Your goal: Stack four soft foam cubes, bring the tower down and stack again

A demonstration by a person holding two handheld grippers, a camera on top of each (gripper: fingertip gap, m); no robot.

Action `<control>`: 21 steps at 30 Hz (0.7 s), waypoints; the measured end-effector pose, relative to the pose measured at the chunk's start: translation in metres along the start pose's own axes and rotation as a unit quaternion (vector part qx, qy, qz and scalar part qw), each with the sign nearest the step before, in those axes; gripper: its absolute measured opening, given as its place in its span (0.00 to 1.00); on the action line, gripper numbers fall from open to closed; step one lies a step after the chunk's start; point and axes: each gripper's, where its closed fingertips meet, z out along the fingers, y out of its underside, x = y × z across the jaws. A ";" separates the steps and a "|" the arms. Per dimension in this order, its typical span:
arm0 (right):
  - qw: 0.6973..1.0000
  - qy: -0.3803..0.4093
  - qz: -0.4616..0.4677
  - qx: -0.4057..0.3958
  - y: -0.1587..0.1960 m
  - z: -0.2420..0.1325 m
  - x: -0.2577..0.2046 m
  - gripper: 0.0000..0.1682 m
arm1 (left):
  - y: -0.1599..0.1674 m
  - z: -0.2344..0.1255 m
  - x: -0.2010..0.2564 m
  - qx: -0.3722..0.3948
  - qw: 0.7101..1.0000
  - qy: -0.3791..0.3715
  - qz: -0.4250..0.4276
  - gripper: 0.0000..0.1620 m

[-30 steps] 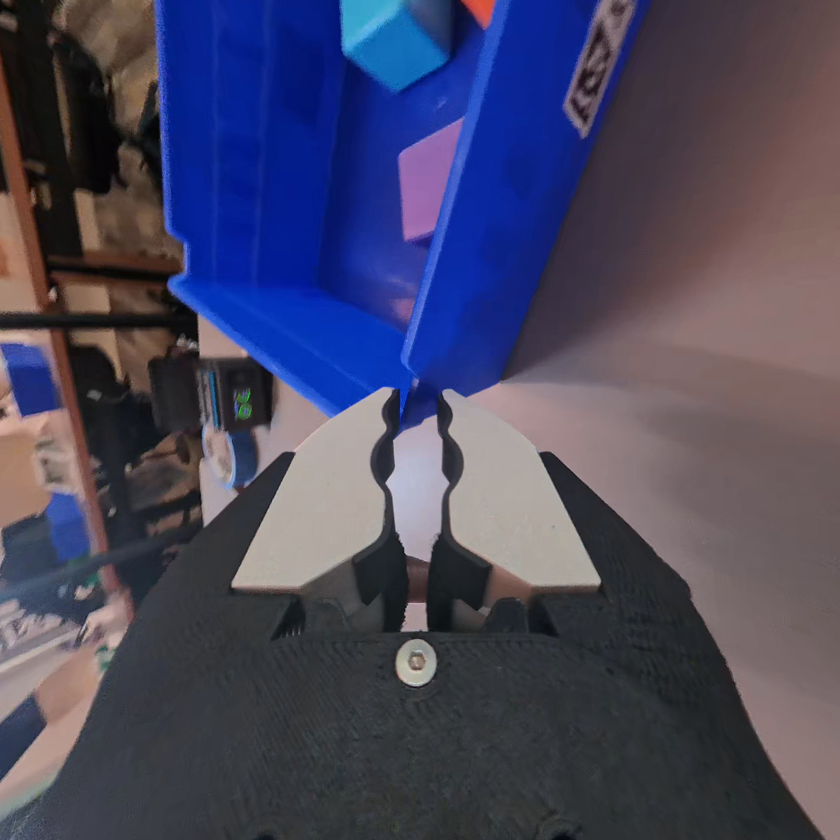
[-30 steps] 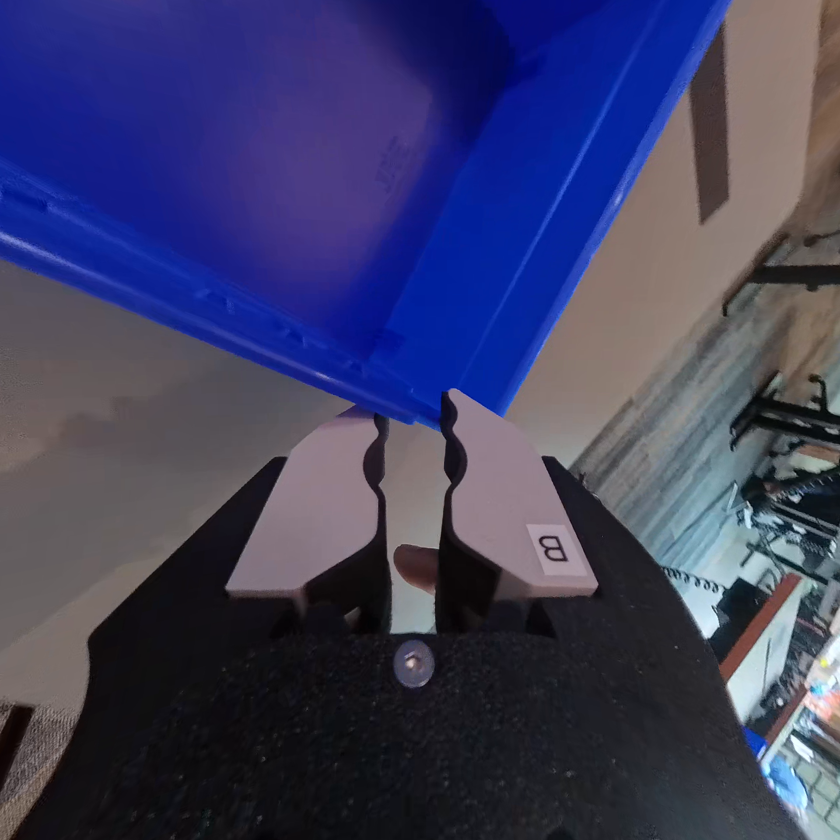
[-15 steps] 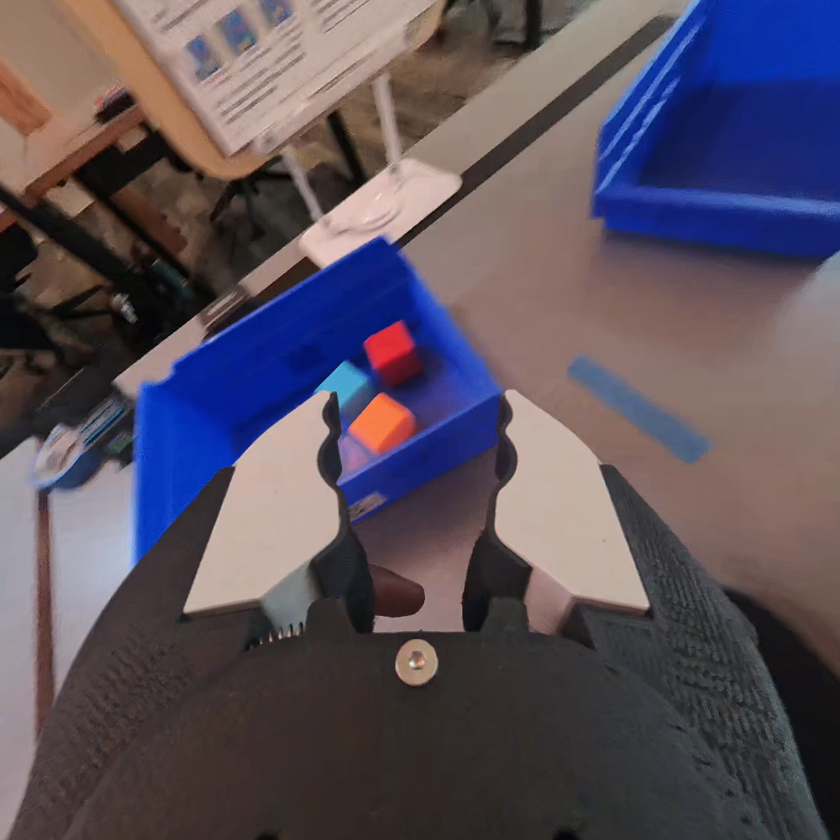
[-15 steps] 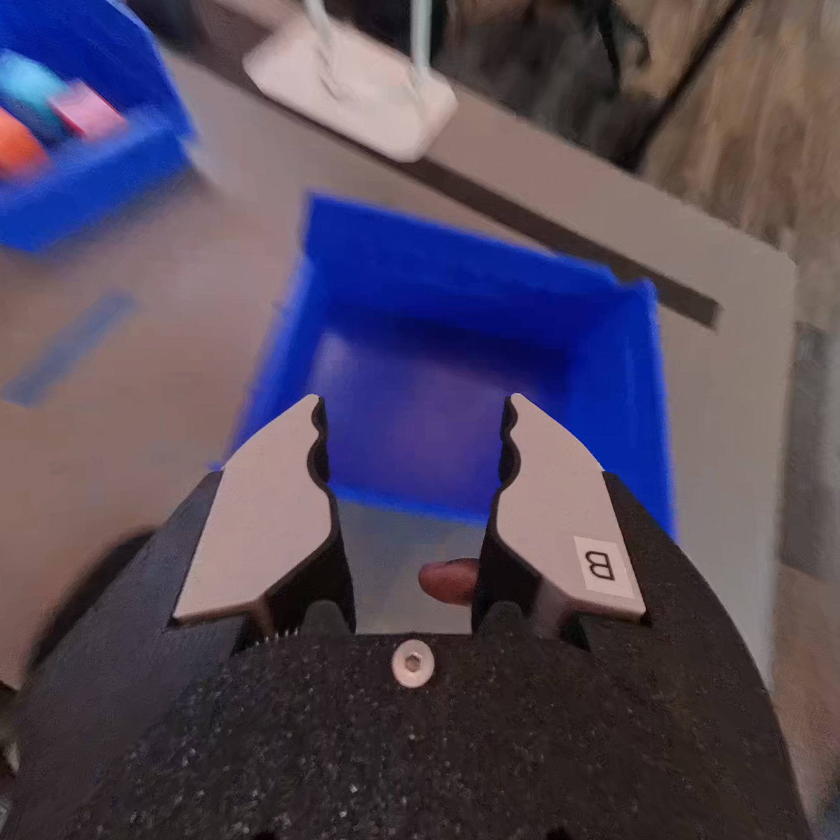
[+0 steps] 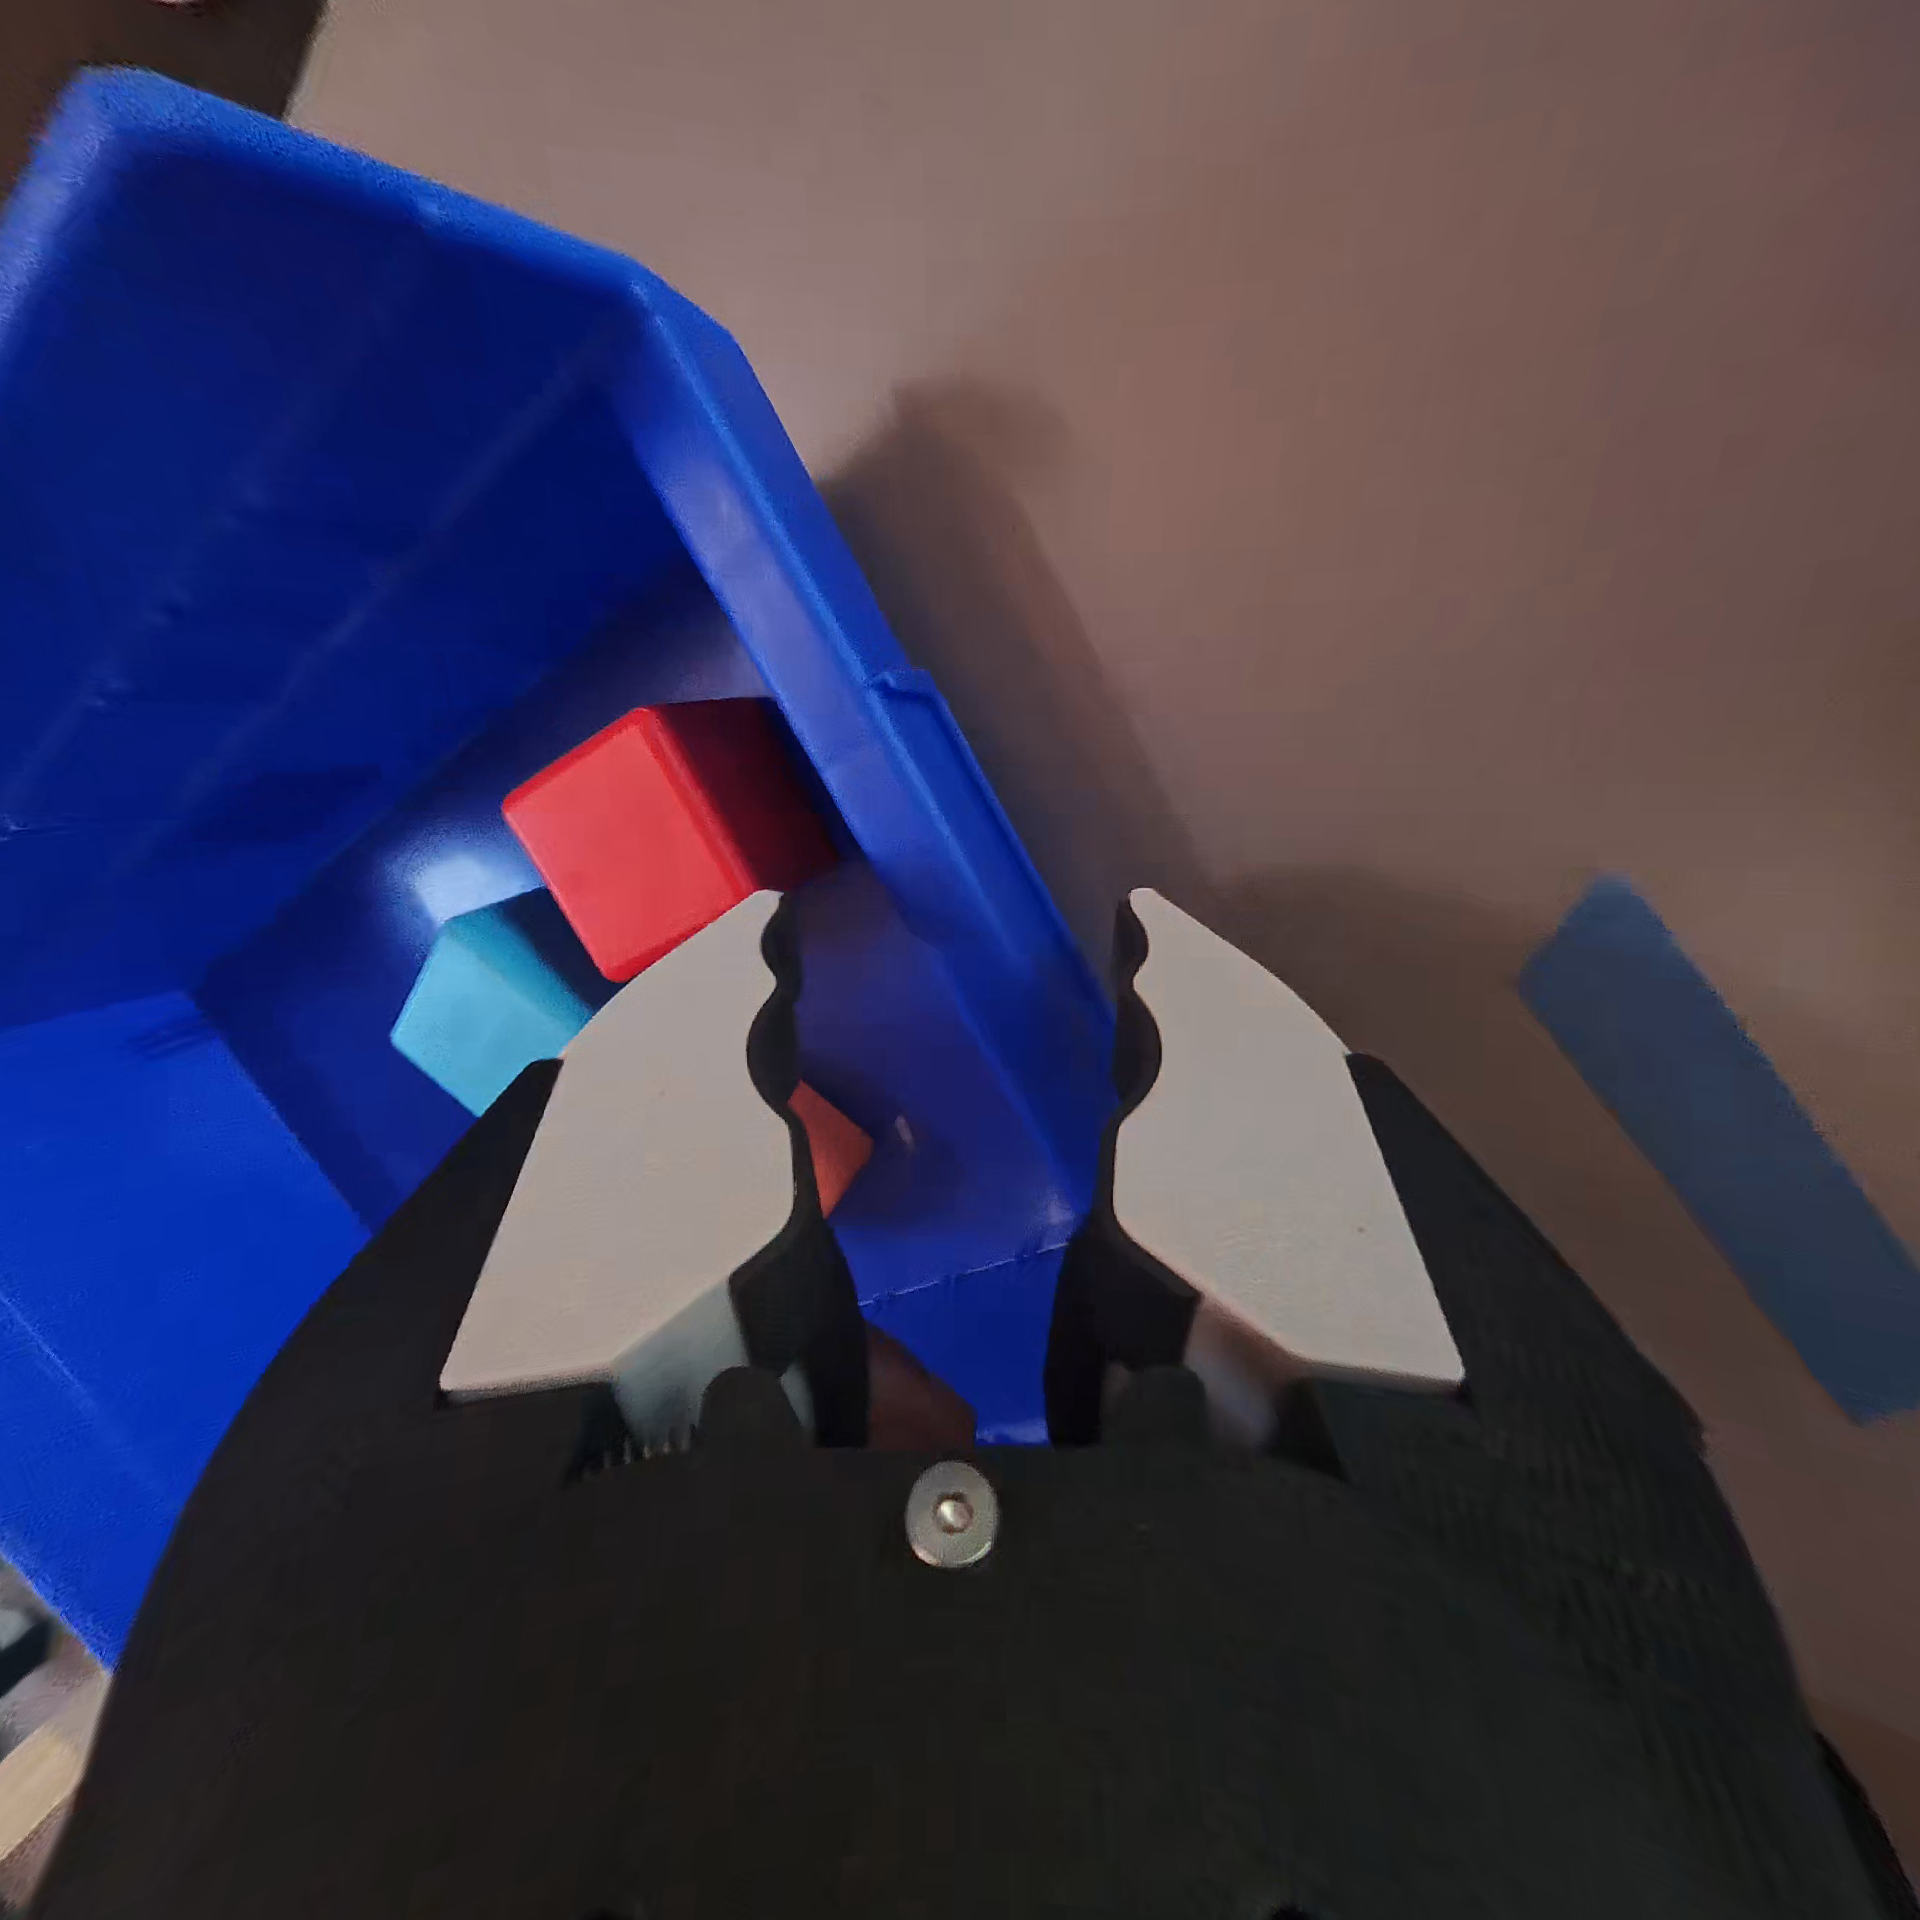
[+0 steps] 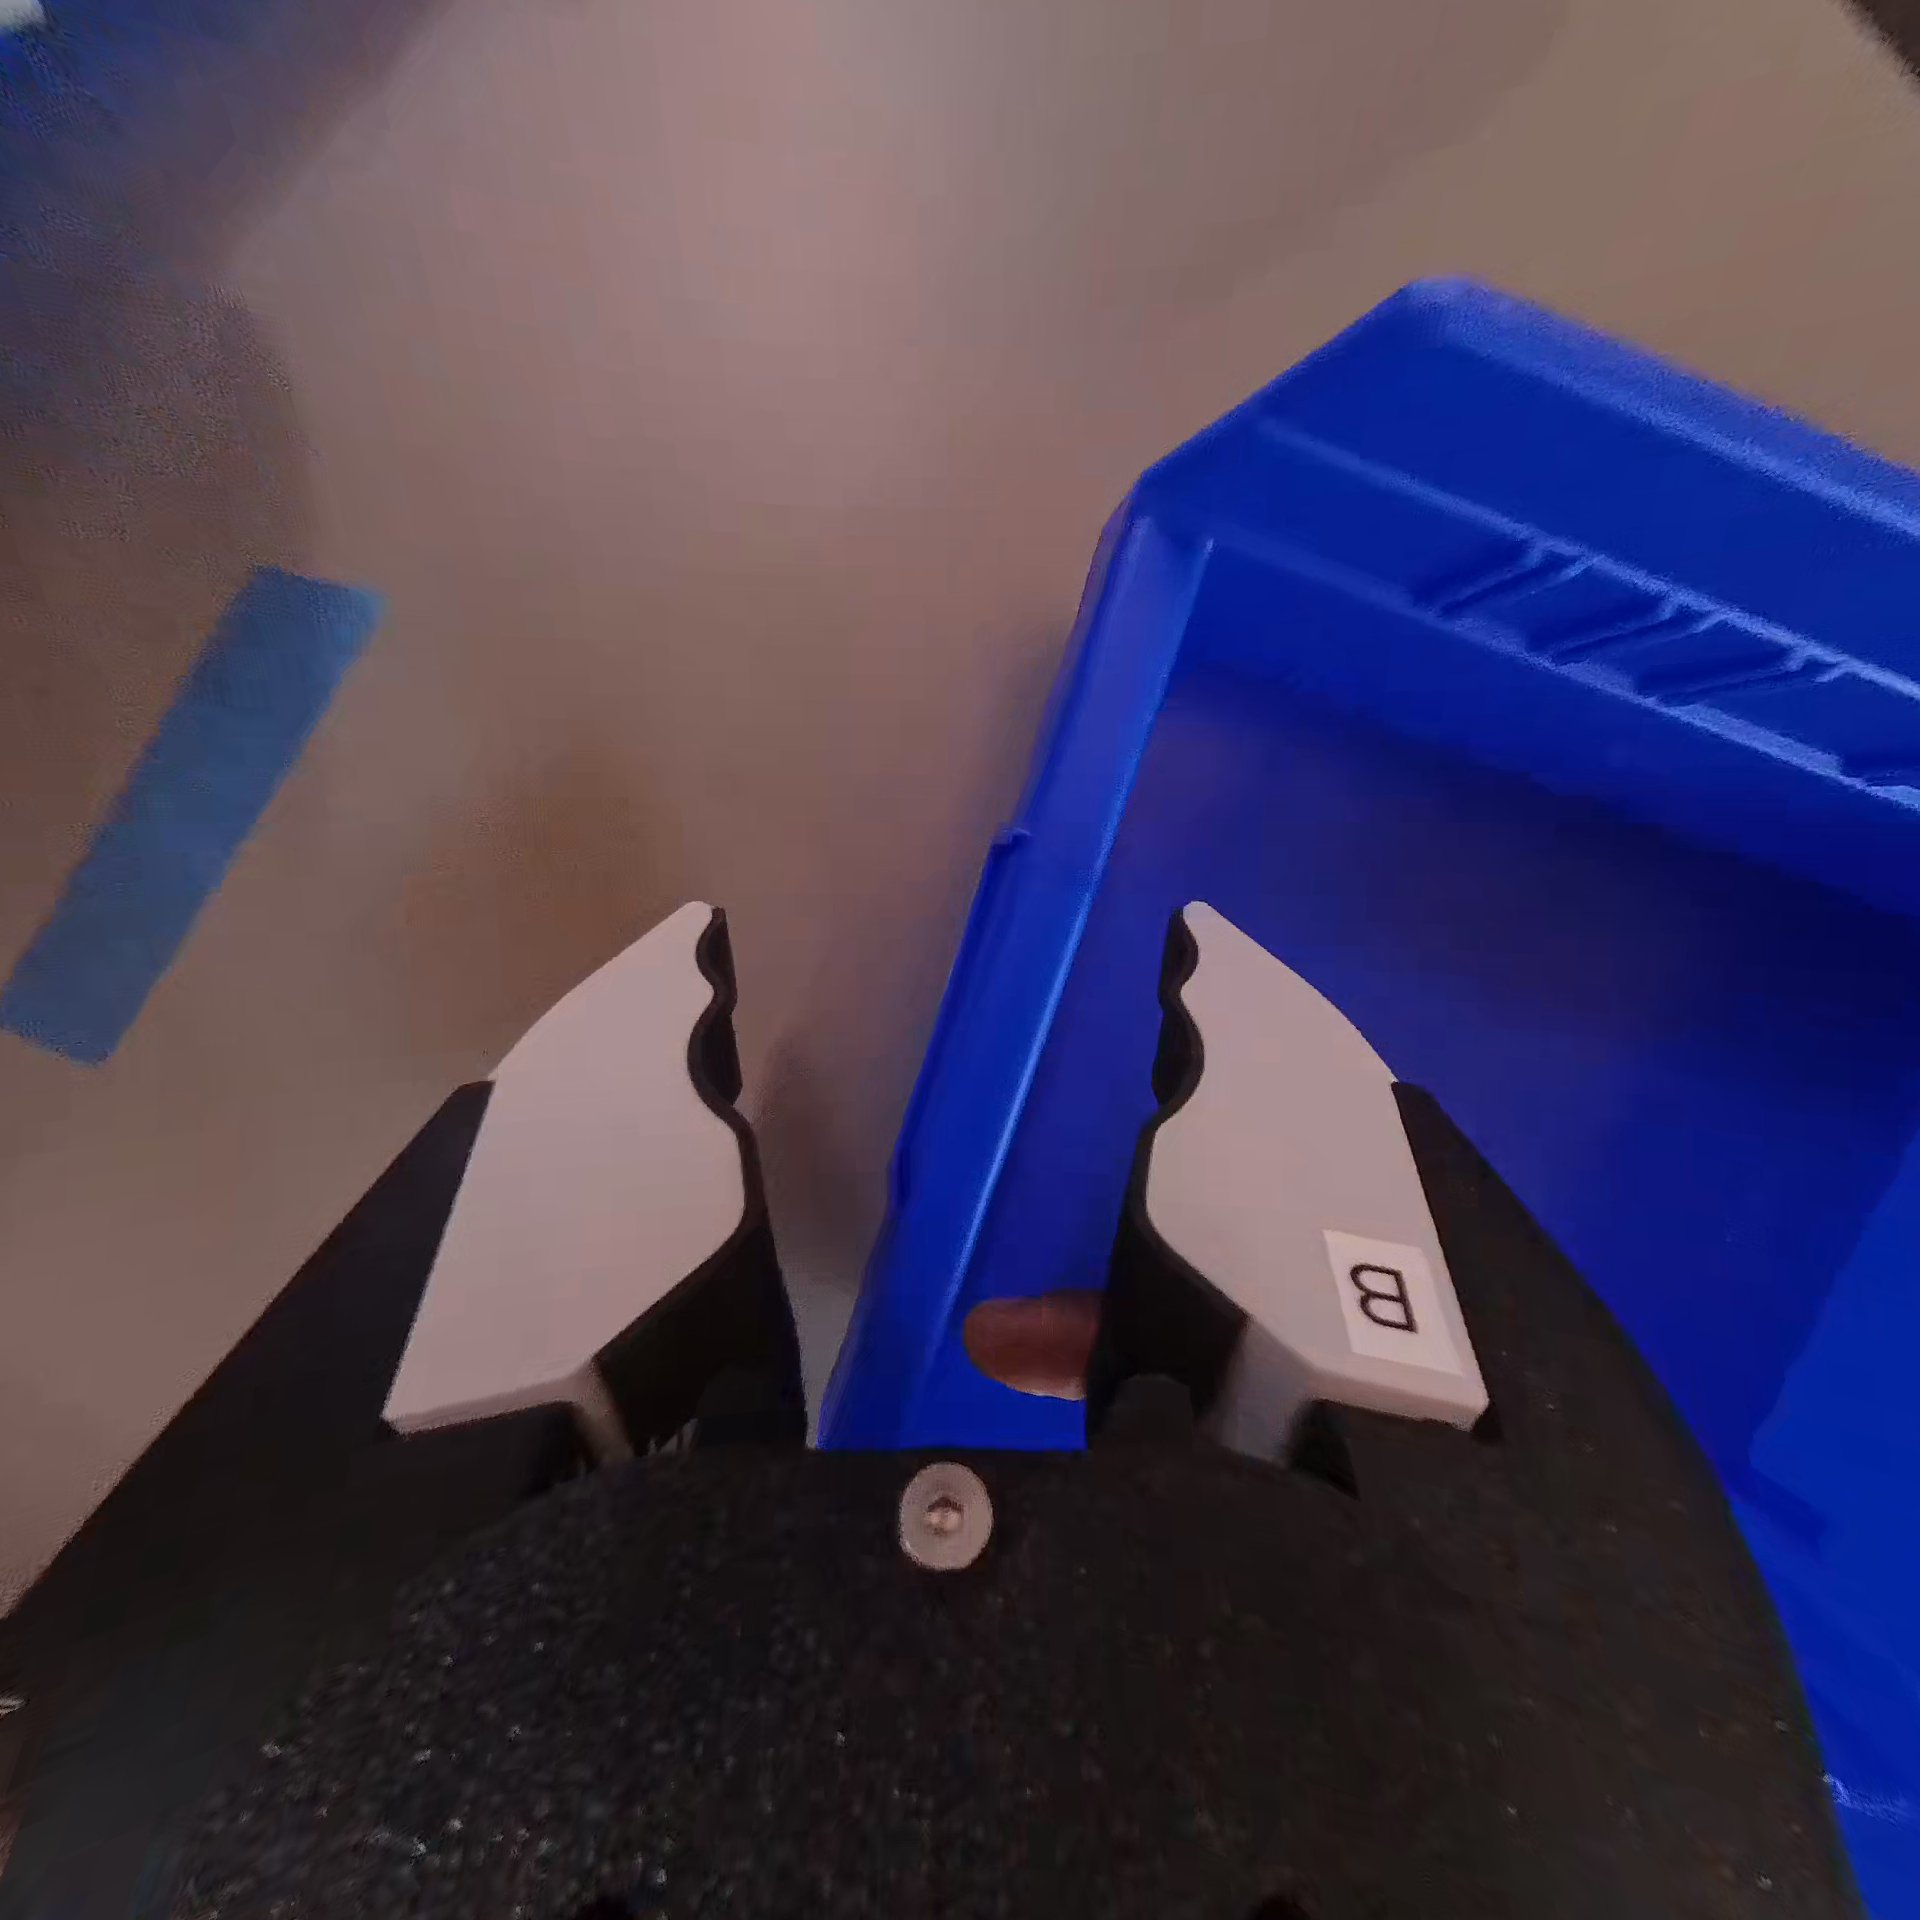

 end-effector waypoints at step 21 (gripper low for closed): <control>0.940 0.004 -0.333 -0.066 0.078 -0.005 -0.012 0.19 | 0.124 -0.023 0.033 -0.023 0.955 -0.014 0.295 0.21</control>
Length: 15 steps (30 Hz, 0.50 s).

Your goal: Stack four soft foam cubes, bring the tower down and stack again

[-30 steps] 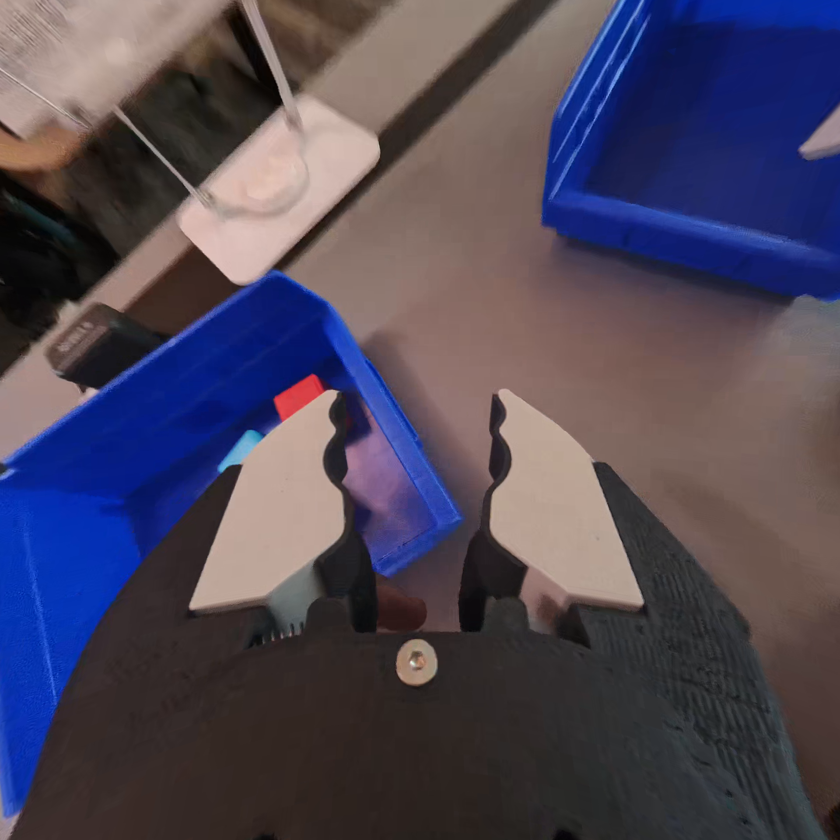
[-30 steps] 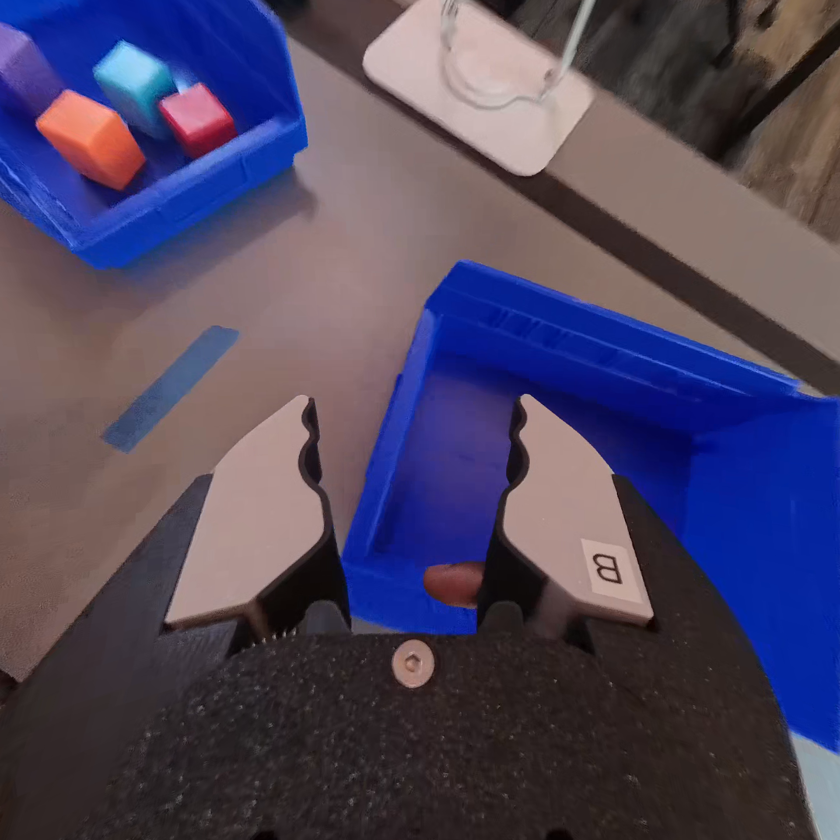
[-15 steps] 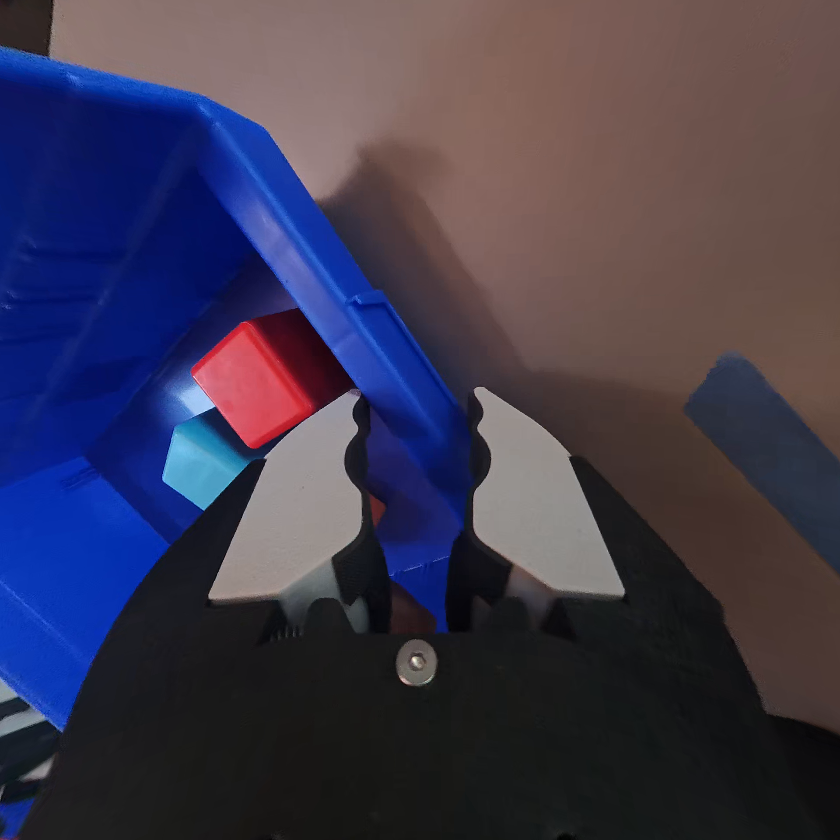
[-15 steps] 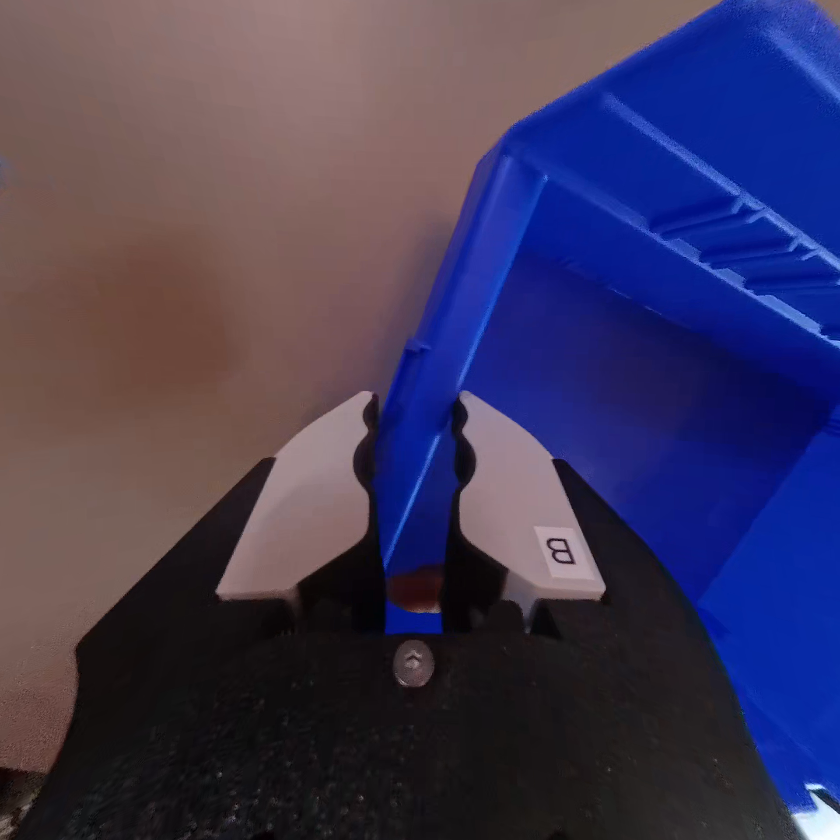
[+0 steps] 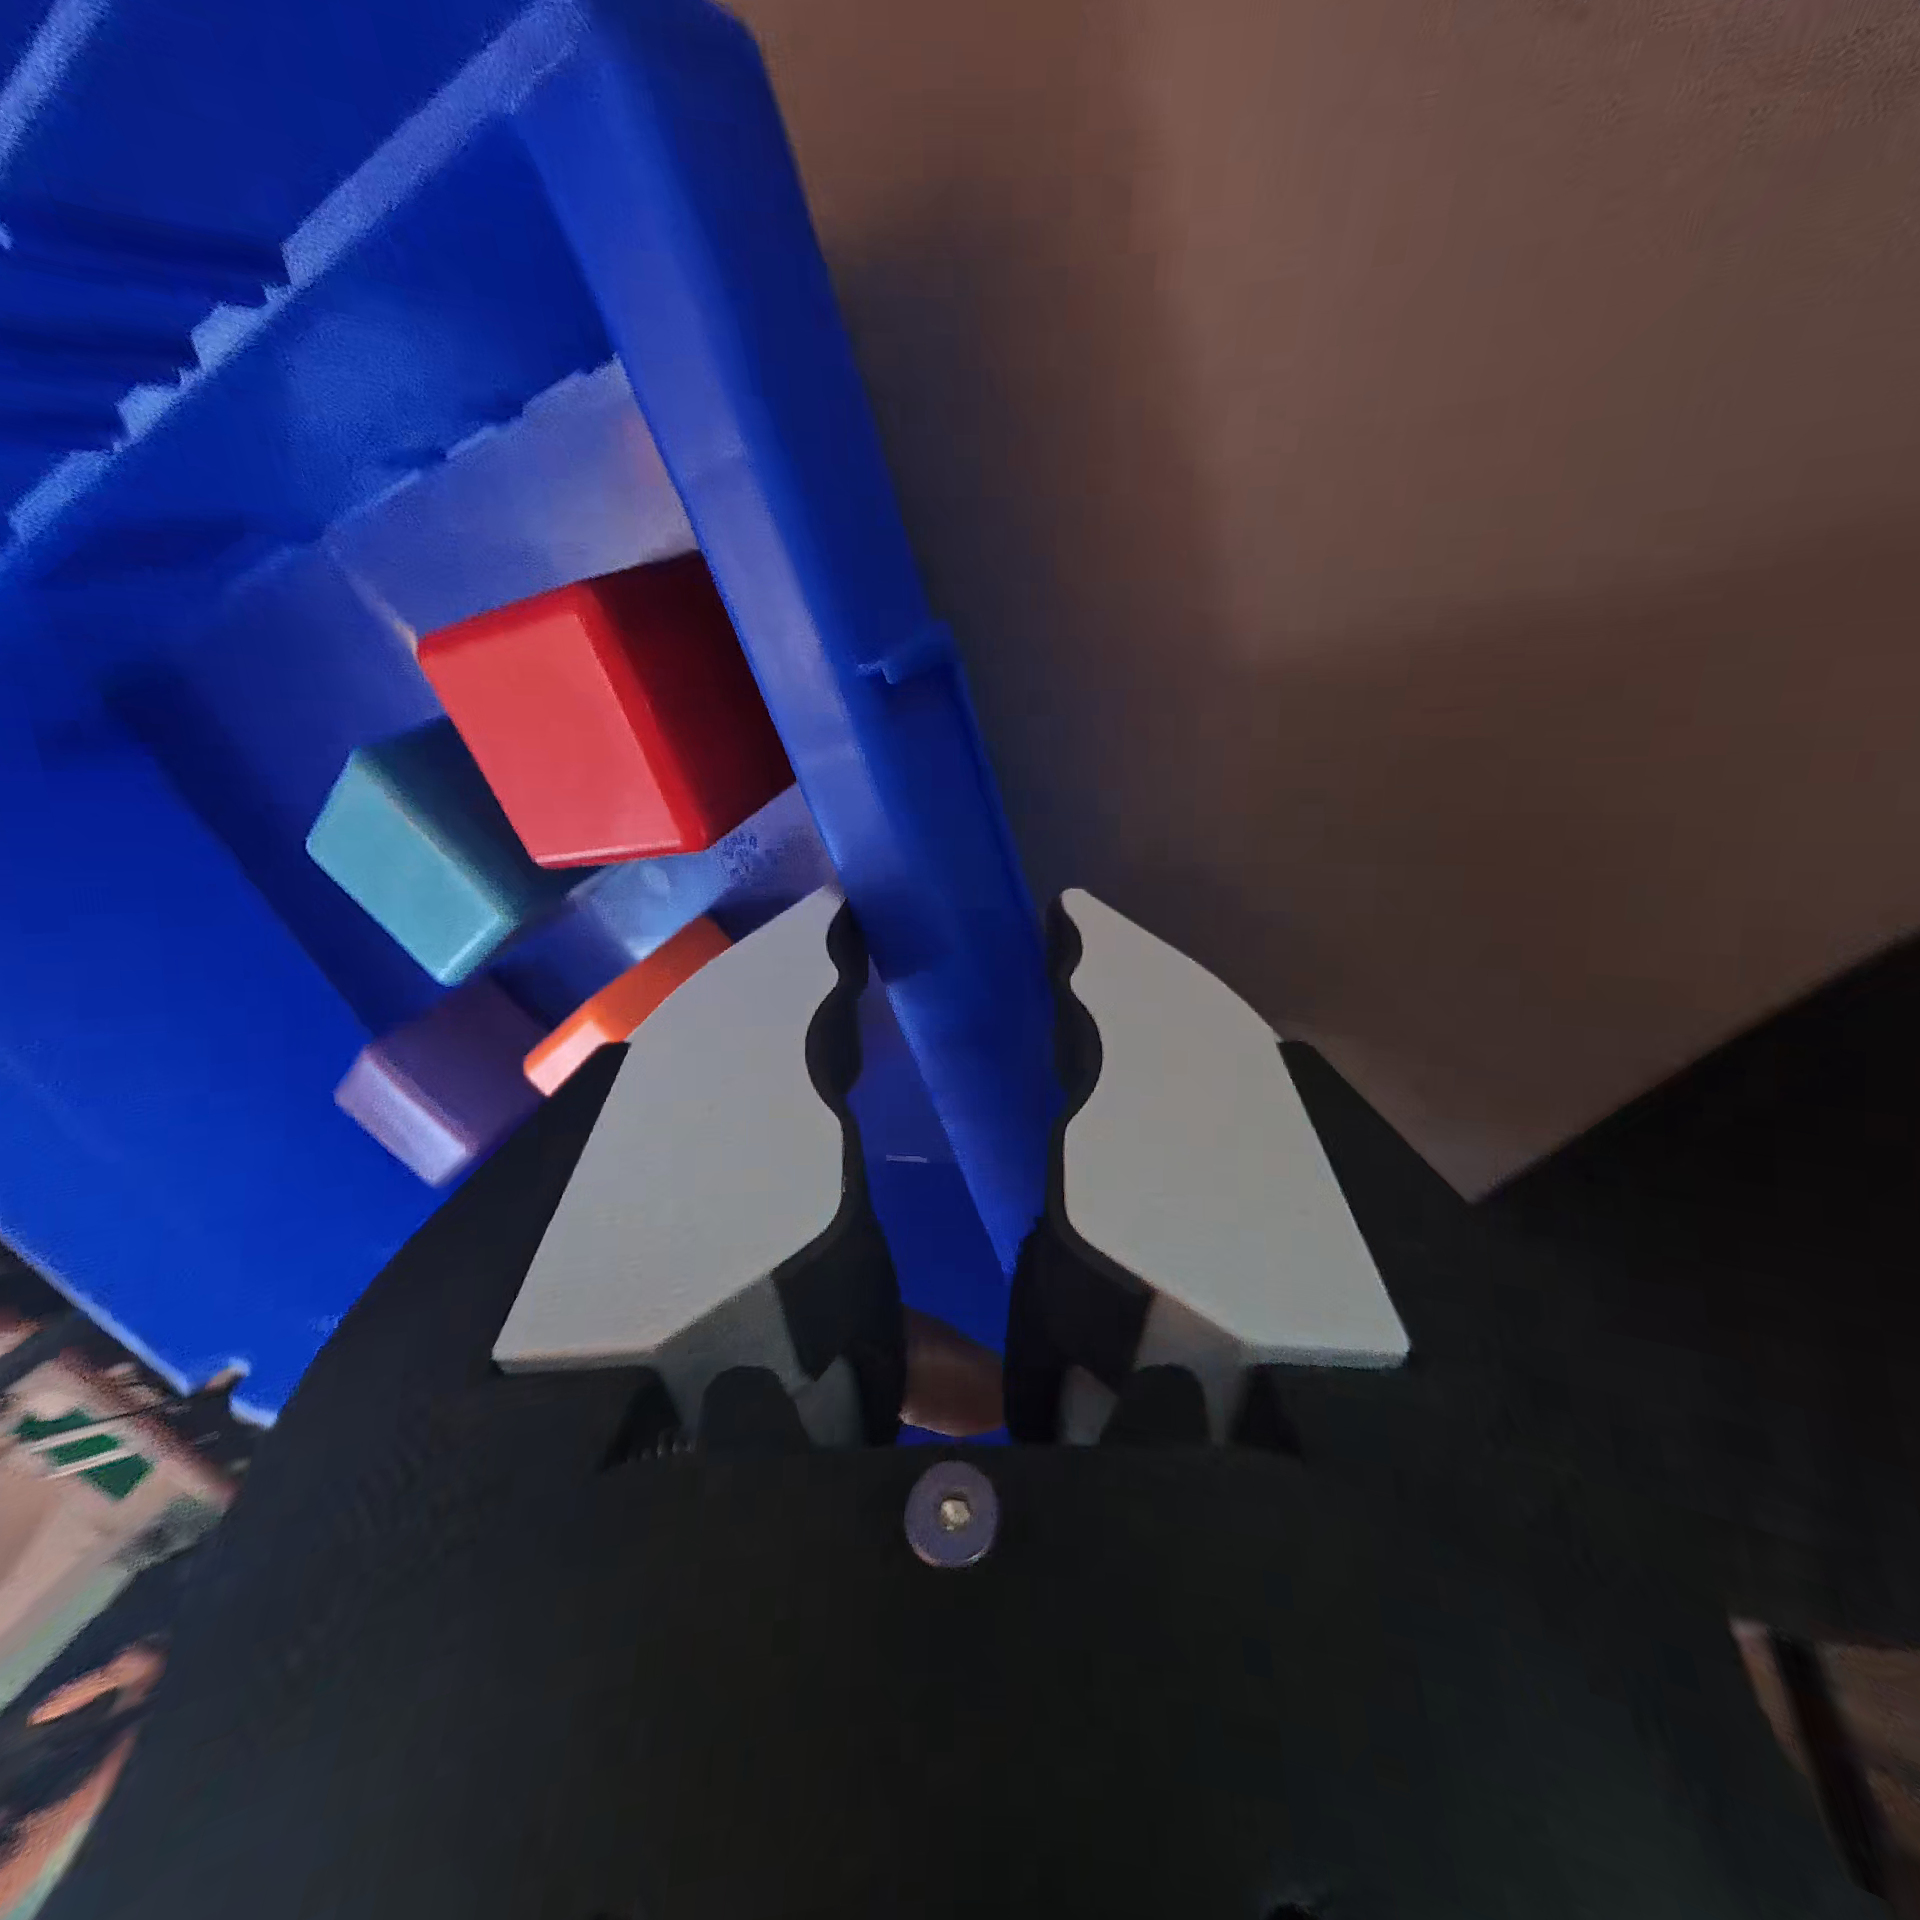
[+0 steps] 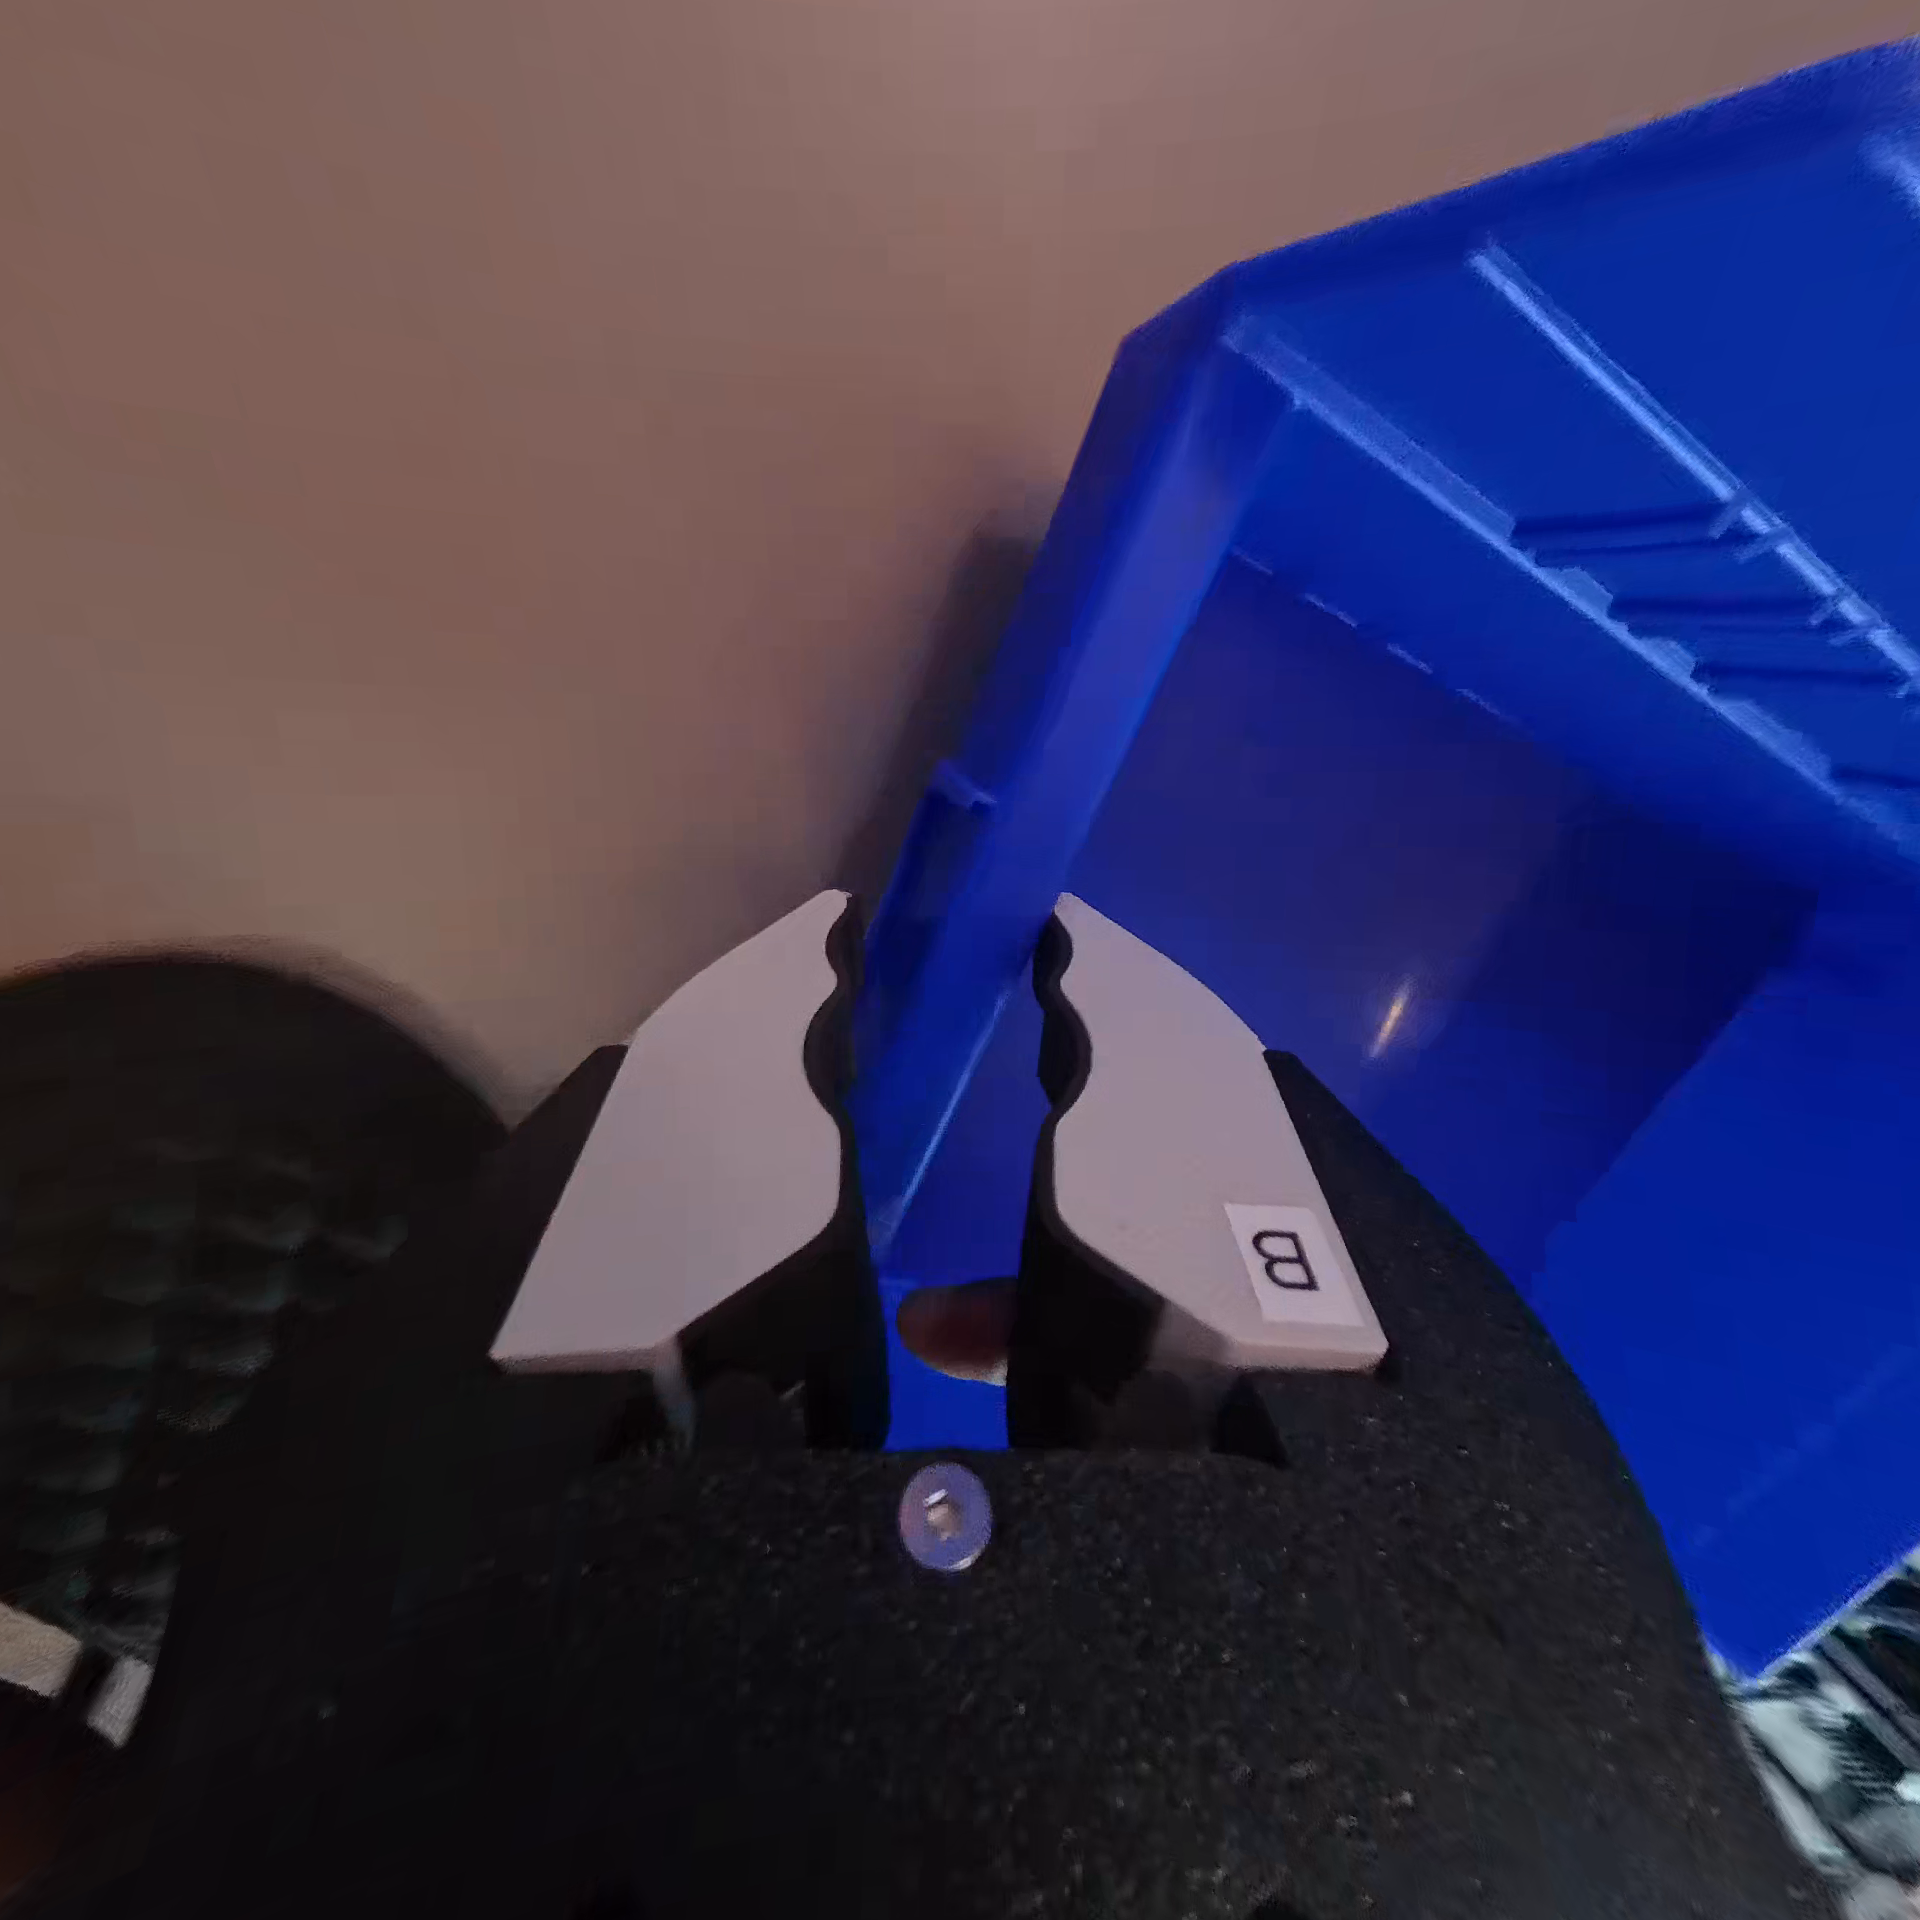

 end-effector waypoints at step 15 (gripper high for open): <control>0.993 0.027 -0.076 -0.082 0.108 -0.016 -0.012 0.15 | 0.101 -0.020 0.065 -0.045 0.999 -0.022 0.010 0.19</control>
